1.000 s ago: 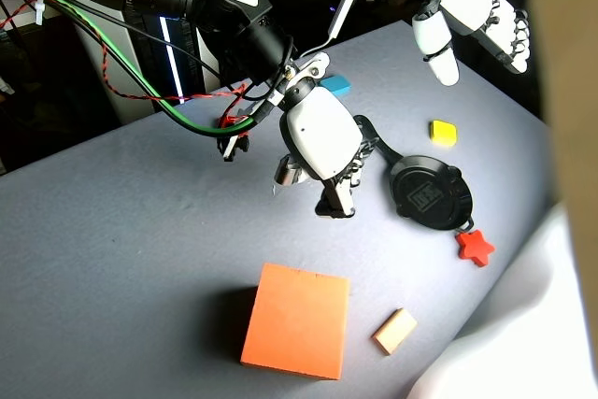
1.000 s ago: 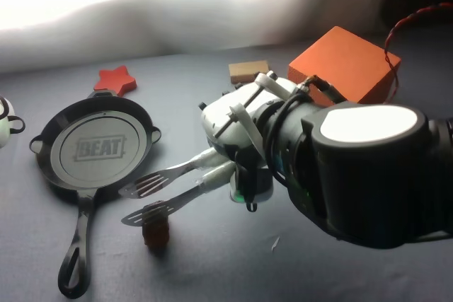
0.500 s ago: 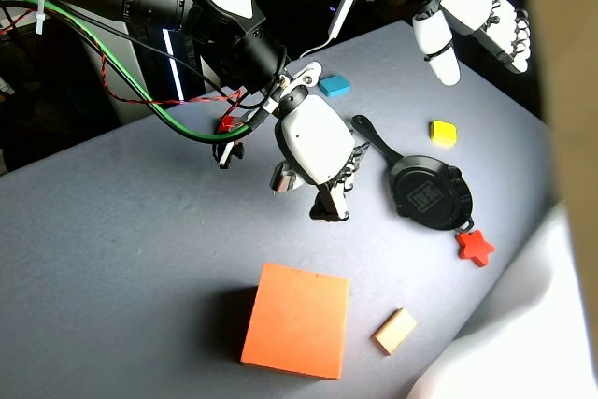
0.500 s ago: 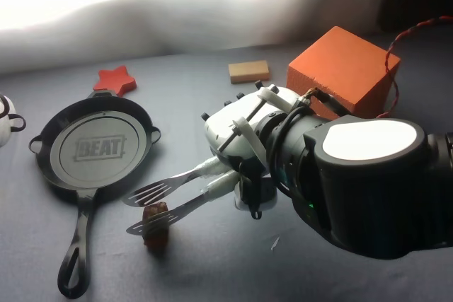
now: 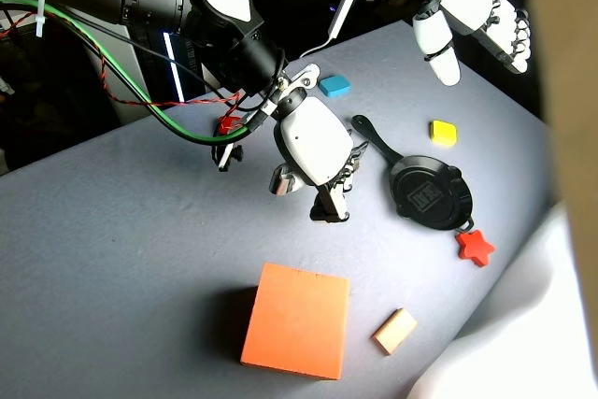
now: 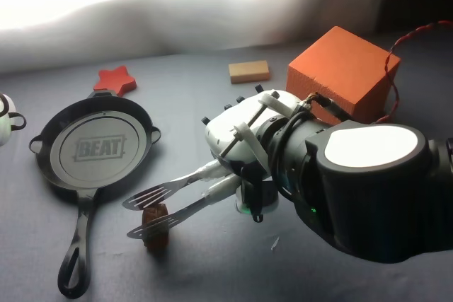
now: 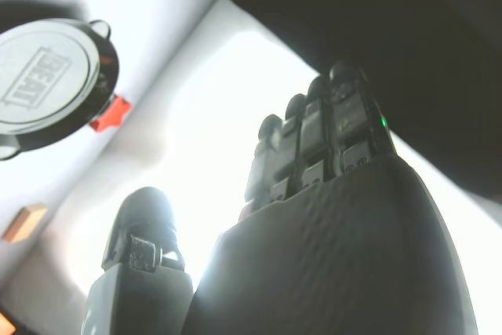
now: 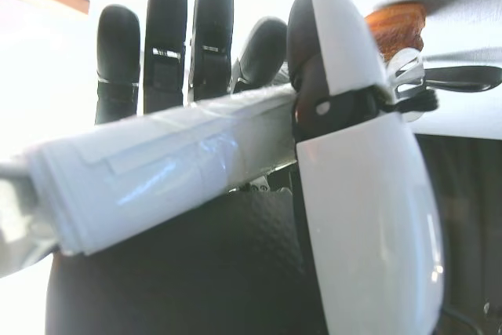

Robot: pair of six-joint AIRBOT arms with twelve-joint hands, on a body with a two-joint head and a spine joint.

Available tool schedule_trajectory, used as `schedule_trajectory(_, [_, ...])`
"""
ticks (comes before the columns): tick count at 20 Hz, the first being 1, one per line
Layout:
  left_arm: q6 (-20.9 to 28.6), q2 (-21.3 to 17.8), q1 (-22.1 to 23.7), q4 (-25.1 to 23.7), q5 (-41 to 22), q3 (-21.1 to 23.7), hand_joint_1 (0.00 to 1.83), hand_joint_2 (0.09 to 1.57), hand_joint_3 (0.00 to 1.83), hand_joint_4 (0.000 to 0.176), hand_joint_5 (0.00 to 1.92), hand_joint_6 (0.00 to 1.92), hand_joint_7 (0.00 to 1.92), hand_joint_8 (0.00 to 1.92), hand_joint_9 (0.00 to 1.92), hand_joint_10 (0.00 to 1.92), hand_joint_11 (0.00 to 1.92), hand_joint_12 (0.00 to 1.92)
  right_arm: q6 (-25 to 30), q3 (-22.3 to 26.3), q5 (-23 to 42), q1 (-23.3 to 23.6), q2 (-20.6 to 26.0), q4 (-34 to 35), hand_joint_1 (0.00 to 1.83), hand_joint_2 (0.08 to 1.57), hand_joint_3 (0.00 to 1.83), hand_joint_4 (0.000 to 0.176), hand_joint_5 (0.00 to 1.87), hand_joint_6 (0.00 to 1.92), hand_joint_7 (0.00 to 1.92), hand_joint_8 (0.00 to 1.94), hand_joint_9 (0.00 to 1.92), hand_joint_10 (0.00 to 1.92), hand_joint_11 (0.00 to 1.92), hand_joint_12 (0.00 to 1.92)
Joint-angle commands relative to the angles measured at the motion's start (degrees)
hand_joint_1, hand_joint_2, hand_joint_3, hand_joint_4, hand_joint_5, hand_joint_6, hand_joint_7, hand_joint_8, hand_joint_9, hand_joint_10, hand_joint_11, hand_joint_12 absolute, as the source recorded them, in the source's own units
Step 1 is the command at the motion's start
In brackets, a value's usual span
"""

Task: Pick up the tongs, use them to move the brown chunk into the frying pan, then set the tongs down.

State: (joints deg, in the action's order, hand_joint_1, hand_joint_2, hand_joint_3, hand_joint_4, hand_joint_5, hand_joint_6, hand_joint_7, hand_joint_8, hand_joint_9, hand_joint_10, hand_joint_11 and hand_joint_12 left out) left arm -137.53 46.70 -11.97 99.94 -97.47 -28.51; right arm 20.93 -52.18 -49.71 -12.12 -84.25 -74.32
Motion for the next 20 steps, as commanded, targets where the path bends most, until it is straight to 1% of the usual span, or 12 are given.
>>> schedule_trajectory(1, [-0.3,-0.1,0.2,-5.5,-3.5,0.1,0.03,1.29,0.00,0.039,0.00,0.00,0.00,0.00,0.00,0.00,0.00,0.00,0.0,0.1,0.6,0.0,0.0,-4.5,1.09,1.25,0.00,0.000,0.73,1.35,0.97,0.02,0.72,0.60,0.36,1.46])
schedule_trajectory(3, [-0.3,-0.1,0.2,-5.5,-3.5,0.2,0.05,1.29,0.00,0.041,0.00,0.00,0.00,0.00,0.00,0.00,0.00,0.00,0.0,0.1,0.6,-0.4,-0.1,-5.6,1.07,1.26,0.00,0.000,0.70,1.39,0.97,0.02,0.70,0.60,0.34,1.47])
schedule_trajectory(4, [-0.3,-0.1,0.2,-5.5,-3.5,0.2,0.04,1.28,0.00,0.040,0.00,0.00,0.00,0.00,0.00,0.00,0.01,0.00,0.0,0.1,0.6,-0.5,-0.1,-5.7,1.07,1.21,0.00,0.000,0.60,0.90,0.94,0.01,0.69,0.58,0.31,1.45])
schedule_trajectory(5, [-0.3,-0.1,0.2,-5.5,-3.5,0.2,0.03,1.29,0.00,0.038,0.00,0.00,0.00,0.00,0.00,0.00,0.00,0.00,0.0,0.0,0.6,-0.6,-0.1,-5.7,1.07,1.20,0.00,0.000,0.65,0.64,0.94,0.00,0.69,0.55,0.30,1.44])
schedule_trajectory(6, [-0.3,-0.1,0.2,-5.6,-3.5,0.2,0.02,1.29,0.00,0.037,0.00,0.00,0.00,0.00,0.00,0.00,0.00,0.00,-0.1,0.0,0.6,-0.6,-0.1,-5.7,1.07,1.19,0.00,0.000,0.68,0.53,0.93,0.00,0.69,0.53,0.30,1.45])
schedule_trajectory(8, [-0.3,0.0,0.3,-5.8,-3.5,0.2,0.00,1.29,0.00,0.045,0.00,0.00,0.00,0.00,0.00,0.00,0.00,0.00,-0.3,0.1,0.6,-0.6,0.3,-5.7,1.05,1.17,0.00,0.000,0.71,0.41,0.91,0.00,0.68,0.49,0.26,1.46])
schedule_trajectory(9, [-0.3,0.0,0.3,-5.9,-3.5,0.2,0.01,1.29,0.00,0.037,0.00,0.00,0.00,0.00,0.00,0.00,0.01,0.00,-0.3,0.1,0.6,-0.6,0.4,-5.7,1.06,1.17,0.00,0.000,0.72,0.41,0.91,0.00,0.68,0.49,0.26,1.46])
schedule_trajectory(13, [-0.3,0.0,0.3,-5.9,-3.5,0.2,0.05,1.29,0.00,0.036,0.00,0.00,0.00,0.00,0.00,0.00,0.01,0.01,-0.4,0.1,0.6,-1.1,0.5,-5.6,1.08,1.15,0.00,0.000,0.75,0.39,0.94,0.01,0.71,0.48,0.30,1.45])
schedule_trajectory(14, [-0.3,0.0,0.3,-5.8,-3.5,0.2,0.03,1.29,0.00,0.037,0.00,0.00,0.00,0.00,0.00,0.00,0.01,0.01,-0.4,0.1,0.7,-1.1,0.5,-5.6,1.11,1.18,0.02,0.000,0.79,1.06,0.96,0.02,0.74,0.50,0.34,1.46])
schedule_trajectory(15, [-0.3,0.0,0.3,-5.8,-3.5,0.2,0.03,1.29,0.00,0.034,0.00,0.00,0.00,0.00,0.00,0.00,0.01,0.01,-0.4,0.1,0.8,-1.1,0.5,-5.7,1.09,1.22,0.01,0.000,0.75,1.28,0.97,0.02,0.72,0.56,0.34,1.50])
schedule_trajectory(17, [-0.3,0.0,0.3,-5.8,-3.5,0.2,0.04,1.29,0.00,0.037,0.00,0.00,0.00,0.00,0.00,0.00,0.01,0.01,-0.7,0.1,0.9,-1.2,0.5,-5.7,1.08,1.25,0.00,0.000,0.72,1.36,0.99,0.03,0.71,0.65,0.37,1.50])
schedule_trajectory(20, [-0.3,0.0,0.3,-5.8,-3.5,0.2,0.01,1.30,0.00,0.034,0.00,0.00,0.00,0.00,0.00,0.00,0.00,0.02,-1.3,0.1,1.1,-1.5,0.5,-5.7,1.08,1.25,0.00,0.000,0.71,1.37,0.99,0.04,0.69,0.71,0.36,1.51])
